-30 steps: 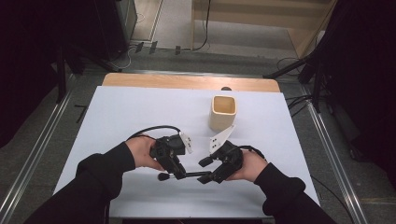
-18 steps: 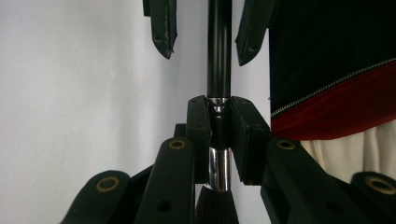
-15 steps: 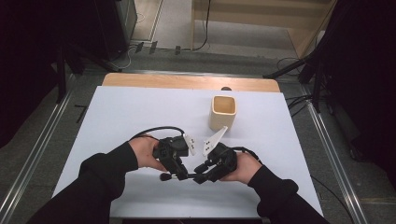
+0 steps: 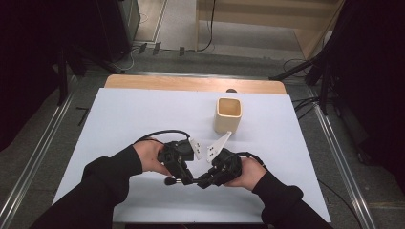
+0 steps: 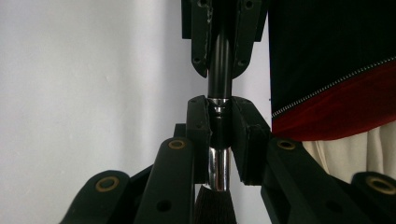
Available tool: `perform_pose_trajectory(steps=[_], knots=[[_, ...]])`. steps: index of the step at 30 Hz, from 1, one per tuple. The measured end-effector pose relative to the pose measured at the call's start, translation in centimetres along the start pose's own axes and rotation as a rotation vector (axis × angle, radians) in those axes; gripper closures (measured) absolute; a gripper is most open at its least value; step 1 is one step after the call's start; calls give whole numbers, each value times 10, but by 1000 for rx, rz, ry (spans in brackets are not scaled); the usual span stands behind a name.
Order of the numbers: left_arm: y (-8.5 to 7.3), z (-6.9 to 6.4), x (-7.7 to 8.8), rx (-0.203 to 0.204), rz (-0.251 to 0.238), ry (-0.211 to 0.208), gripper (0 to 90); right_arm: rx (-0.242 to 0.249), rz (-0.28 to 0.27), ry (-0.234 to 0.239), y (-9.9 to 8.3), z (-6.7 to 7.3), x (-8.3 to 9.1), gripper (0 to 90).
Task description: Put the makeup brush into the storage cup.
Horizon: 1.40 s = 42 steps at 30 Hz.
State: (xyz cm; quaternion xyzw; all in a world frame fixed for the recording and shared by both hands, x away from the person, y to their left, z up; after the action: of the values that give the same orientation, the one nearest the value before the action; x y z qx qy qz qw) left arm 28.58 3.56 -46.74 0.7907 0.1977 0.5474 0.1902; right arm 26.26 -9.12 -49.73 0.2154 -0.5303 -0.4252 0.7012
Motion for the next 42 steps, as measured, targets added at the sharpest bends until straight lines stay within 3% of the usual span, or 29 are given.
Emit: perform_pose_trajectory(steps=[3, 5, 8, 11, 17, 21, 22, 27, 30, 32, 37, 42], knots=[[1, 2, 1, 27, -17, 0, 747, -14, -9, 6, -2, -1, 1, 792], [1, 6, 4, 49, -48, -5, 587, -27, -24, 12, -3, -2, 4, 791], [1, 12, 10, 104, -117, -14, 464, -32, -51, -14, -5, -4, 9, 792], [1, 18, 15, 127, -160, -1, 388, -55, -66, -34, -7, -6, 14, 792], [-1, 20, 18, 186, -221, 11, 365, -103, -98, -61, -13, -7, 21, 792], [-5, 20, 17, 189, -228, 24, 361, -119, -114, -81, -19, -9, 26, 791], [-6, 20, 17, 173, -227, 44, 361, -127, -113, -83, -20, -9, 27, 791], [-11, 21, 22, 182, -287, 86, 354, -150, -140, -109, -26, -9, 35, 791], [-14, 21, 25, 185, -294, 120, 330, -156, -143, -116, -29, -9, 38, 791], [-15, 20, 29, 191, -333, 122, 330, -169, -150, -118, -31, -8, 39, 791], [-19, 16, 36, 224, -427, 67, 271, -186, -133, -139, -37, -9, 40, 791], [-27, 18, 36, 266, -435, 105, 271, -208, -149, -145, -39, -8, 40, 791]])
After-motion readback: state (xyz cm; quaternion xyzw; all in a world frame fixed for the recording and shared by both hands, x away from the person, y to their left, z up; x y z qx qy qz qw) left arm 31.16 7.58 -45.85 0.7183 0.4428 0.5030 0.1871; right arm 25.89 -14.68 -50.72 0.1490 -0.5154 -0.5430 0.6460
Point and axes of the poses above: each handheld gripper's, and its own axes: x roughly backward along the jaws, y roughly out of its top, z roughly to its left, the point moved 5 cm from there along -x, roughly forward along the jaws, and after that the axes turned 15 degrees about -z, right-handed, at the moved point
